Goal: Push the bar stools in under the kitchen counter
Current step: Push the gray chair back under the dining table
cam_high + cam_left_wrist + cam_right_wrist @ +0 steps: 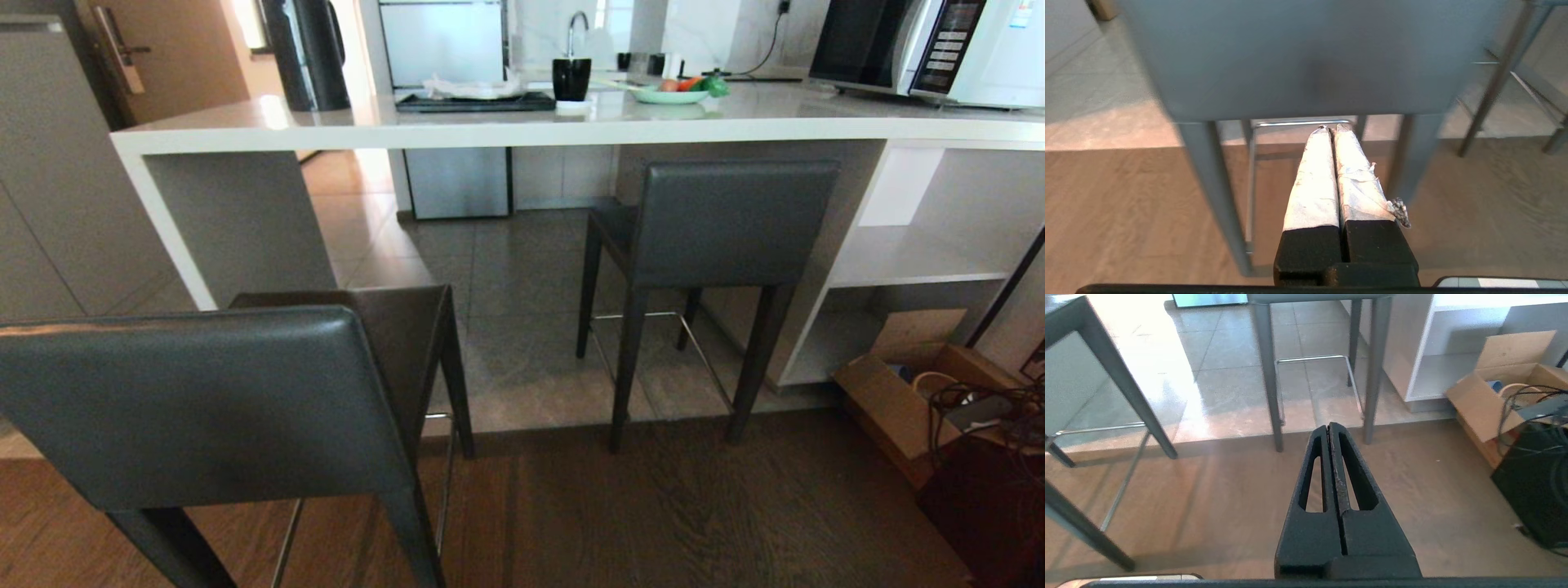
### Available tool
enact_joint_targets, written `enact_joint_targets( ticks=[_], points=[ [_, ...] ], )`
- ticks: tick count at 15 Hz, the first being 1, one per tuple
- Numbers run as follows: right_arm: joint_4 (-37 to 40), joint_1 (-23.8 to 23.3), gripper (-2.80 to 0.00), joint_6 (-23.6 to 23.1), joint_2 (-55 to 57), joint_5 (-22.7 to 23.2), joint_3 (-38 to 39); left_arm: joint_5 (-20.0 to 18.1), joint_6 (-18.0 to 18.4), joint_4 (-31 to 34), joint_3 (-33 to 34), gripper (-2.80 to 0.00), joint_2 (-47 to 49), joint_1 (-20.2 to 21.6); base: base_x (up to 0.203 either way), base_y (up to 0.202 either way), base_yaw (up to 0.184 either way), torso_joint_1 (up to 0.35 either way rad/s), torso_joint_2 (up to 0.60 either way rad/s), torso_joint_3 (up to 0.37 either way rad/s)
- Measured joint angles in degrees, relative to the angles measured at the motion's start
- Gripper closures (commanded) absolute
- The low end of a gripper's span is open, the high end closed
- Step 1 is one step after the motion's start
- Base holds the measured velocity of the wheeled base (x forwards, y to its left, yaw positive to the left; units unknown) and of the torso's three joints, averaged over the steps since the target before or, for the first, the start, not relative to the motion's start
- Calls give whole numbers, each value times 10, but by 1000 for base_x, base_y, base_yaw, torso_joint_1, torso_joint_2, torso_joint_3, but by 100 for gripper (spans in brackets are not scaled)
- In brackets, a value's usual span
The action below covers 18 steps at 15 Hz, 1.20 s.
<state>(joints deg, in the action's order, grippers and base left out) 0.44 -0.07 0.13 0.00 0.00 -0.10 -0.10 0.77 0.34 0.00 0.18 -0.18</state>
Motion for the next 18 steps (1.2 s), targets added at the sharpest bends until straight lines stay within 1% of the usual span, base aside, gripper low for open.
enact_joint_targets(
  ticks=[18],
  points=[
    [0,0,0,0,0,0,0,0,-1,0,0,0,0,0,0,197,-2,3,3,1]
  ],
)
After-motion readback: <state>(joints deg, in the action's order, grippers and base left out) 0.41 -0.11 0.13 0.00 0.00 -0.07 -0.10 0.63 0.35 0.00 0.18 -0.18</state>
